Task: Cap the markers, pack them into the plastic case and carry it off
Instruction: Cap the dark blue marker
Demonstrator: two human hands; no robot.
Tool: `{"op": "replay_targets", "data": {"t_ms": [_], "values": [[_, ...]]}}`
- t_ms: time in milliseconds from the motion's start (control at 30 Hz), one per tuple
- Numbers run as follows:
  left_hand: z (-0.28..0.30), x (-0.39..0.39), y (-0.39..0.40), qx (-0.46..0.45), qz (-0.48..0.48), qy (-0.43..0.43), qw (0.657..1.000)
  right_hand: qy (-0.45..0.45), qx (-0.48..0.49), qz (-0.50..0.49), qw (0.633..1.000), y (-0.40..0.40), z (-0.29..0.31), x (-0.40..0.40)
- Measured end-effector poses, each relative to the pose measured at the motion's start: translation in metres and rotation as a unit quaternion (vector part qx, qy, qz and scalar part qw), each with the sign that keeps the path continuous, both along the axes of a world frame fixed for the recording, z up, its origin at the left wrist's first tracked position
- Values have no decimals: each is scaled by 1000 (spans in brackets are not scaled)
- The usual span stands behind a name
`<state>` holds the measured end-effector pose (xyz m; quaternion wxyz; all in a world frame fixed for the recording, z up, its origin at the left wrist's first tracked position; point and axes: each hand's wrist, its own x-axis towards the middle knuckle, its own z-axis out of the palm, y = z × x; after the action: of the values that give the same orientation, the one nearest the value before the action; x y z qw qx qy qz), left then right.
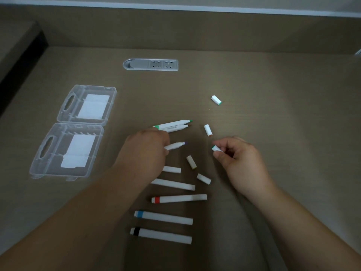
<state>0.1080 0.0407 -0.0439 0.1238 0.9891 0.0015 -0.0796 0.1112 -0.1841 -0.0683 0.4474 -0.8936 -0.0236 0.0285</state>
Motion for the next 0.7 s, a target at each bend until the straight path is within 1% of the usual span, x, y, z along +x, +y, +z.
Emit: {"op": "replay_targets", "data": {"t_ms": [33, 67, 100, 167, 200, 267, 333, 433, 533, 600, 667, 700], "values": [[4, -1, -1, -56, 23, -2, 998, 21, 47, -8, 999, 2, 3, -2], [7, -1, -4, -134, 58, -4, 989, 44, 102, -15, 994, 5, 6, -4], [11, -2, -8, -222, 99, -2, 970, 64, 152, -18, 986, 9, 9, -5], [18, -2, -16, -377, 168, 36, 910, 76, 208, -9, 975, 13, 16, -9], [20, -2, -19, -434, 193, 61, 878, 75, 220, -2, 973, 15, 19, -11], [21, 0, -24, -507, 229, 87, 826, 74, 240, 11, 968, 18, 26, -16], [18, 1, -26, -546, 245, 91, 796, 68, 252, 23, 965, 21, 33, -21], [13, -1, -27, -583, 247, 101, 767, 47, 225, 40, 972, 25, 36, -26], [11, -4, -27, -586, 251, 106, 763, 38, 185, 35, 981, 23, 35, -27], [10, -6, -26, -581, 246, 107, 768, 24, 120, 27, 992, 17, 30, -24], [9, -7, -24, -581, 242, 106, 770, -8, 4, 26, 1000, 10, 21, -19], [9, -8, -23, -581, 242, 105, 770, -26, -56, 33, 998, 8, 18, -17]]}}
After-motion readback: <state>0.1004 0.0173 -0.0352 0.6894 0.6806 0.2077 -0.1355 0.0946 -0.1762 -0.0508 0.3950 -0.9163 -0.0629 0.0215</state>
